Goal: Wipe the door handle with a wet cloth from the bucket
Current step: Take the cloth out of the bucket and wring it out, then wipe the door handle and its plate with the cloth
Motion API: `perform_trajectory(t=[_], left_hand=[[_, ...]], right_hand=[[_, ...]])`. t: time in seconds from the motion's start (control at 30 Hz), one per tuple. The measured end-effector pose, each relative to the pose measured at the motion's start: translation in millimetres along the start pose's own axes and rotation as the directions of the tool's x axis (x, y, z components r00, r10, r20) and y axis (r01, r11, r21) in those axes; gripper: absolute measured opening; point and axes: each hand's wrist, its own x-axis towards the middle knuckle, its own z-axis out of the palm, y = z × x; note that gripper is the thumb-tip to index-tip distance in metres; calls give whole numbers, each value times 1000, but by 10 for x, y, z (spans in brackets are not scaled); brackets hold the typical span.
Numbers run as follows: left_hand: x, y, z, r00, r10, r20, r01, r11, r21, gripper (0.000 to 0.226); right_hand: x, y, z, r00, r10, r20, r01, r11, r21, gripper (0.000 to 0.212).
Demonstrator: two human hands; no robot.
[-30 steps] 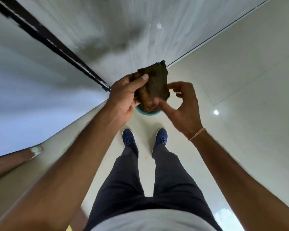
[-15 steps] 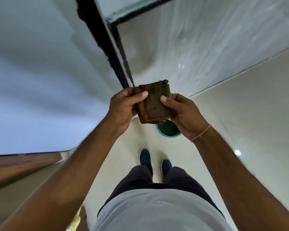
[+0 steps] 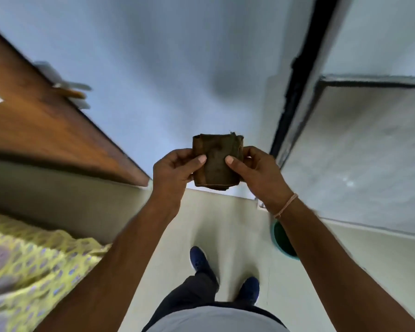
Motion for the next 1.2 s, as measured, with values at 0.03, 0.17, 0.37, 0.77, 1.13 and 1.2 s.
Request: perform_trajectory(t=[0.03,0.17,0.37,0.77,1.13,1.2], left_hand=[[-17,40,-185,998,25,-52,-25,1000,-3,25],[-89,185,-904,949,118,-293,-93,991,97,30],[-69,290,-1892,945,92,-315,-94,996,8,24],[337,435,-3687,927,29,-373,-37,999,-16,19],[1234,645,-4429,918,-121,-377,69,987,-148,17],[1490,691,-4434,932,-106,-346,76,992,-97,18]], right_hand=[[35,-42,183,999,-18,47,19,999,-26,8],[130,-269,983,983,-78,166,93,992,-88,12],[160,-384,2280,922,-225,315,297,933,-205,20],[463,-404,4110,929,-89,358,163,970,-182,14],[1358,-433,4841,964,-102,246,201,884,-421,14],[1510,-401,5087,949,-110,297,236,871,-431,15]])
